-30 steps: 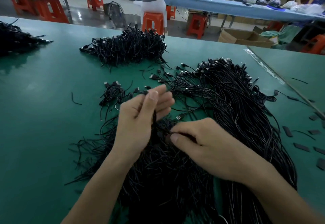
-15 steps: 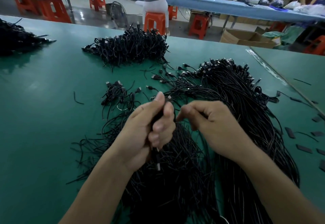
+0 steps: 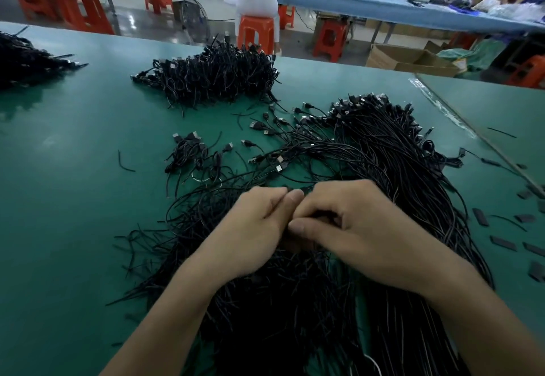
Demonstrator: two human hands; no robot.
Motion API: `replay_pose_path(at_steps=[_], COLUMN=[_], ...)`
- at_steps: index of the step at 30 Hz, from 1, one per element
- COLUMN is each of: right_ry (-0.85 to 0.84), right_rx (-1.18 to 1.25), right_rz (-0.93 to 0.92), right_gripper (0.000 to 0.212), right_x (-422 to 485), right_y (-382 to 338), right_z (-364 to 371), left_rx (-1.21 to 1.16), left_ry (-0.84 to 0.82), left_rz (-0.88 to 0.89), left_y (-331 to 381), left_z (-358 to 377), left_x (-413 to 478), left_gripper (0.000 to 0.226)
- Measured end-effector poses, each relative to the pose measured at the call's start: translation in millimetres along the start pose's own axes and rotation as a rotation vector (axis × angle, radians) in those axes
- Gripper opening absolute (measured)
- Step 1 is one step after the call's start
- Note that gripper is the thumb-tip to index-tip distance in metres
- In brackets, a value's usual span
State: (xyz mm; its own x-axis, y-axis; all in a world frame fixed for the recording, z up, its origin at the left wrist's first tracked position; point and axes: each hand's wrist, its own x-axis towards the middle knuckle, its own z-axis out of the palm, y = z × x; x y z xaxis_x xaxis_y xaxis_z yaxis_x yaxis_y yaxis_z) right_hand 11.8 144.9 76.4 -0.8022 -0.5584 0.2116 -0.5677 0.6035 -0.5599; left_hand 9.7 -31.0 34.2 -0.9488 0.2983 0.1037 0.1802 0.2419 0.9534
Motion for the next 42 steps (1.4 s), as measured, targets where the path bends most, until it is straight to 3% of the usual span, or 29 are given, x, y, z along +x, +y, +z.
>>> replay_pose_path(at_steps=[2, 7, 14, 19, 22, 26, 28, 31, 34, 38, 42], right_ry=[0.090, 0.195, 0.015, -0.032, 0.064, 0.136, 0.168, 0.228, 0.261, 0.250, 0.052], right_rx=[0.103, 0.363, 0.627, 0.453, 0.140, 0.022, 0.011, 0.002, 0.065, 0.095, 0.080], right_rz=[-0.013, 0.024, 0.011, 0.048, 0.039, 0.024, 0.004, -0.044, -0.081, -0.035, 0.253], right_gripper=[0.009, 0.008, 0.011, 0.008, 0.017, 0.018, 0.015, 0.011, 0.010, 0.010, 0.058], right_x=[0, 4, 5, 4, 5, 10, 12, 17, 21, 25, 16], right_y=[2, 6, 3, -1, -4, -14, -18, -19, -14, 1, 23], right_z=[-7, -7, -4, -12, -9, 3, 9, 14, 14, 10, 4], left_rx=[-0.193, -0.415, -0.607, -0.484, -0.381, -0.450, -0.596, -0.761, -0.677, -0.367, -0.159], left_ry=[-0.120, -0.183, -0.332, -0.202, -0.070, 0.023, 0.008, -0.145, -0.152, 0.117, 0.325], left_rz=[-0.085, -0.089, -0.017, -0.055, -0.067, -0.123, -0.140, -0.169, -0.256, -0.209, -0.185], left_y=[6, 9, 5, 2, 1, -1, 3, 5, 0, -8, -20], left_z=[0, -8, -14, -7, -1, 0, 1, 3, 1, 1, -10], left_x=[-3, -6, -8, -3, 1, 3, 1, -3, 0, 5, 10], left_gripper=[0.049, 0.055, 0.049, 0.053, 0.056, 0.051, 0.047, 0.061, 0.078, 0.068, 0.065])
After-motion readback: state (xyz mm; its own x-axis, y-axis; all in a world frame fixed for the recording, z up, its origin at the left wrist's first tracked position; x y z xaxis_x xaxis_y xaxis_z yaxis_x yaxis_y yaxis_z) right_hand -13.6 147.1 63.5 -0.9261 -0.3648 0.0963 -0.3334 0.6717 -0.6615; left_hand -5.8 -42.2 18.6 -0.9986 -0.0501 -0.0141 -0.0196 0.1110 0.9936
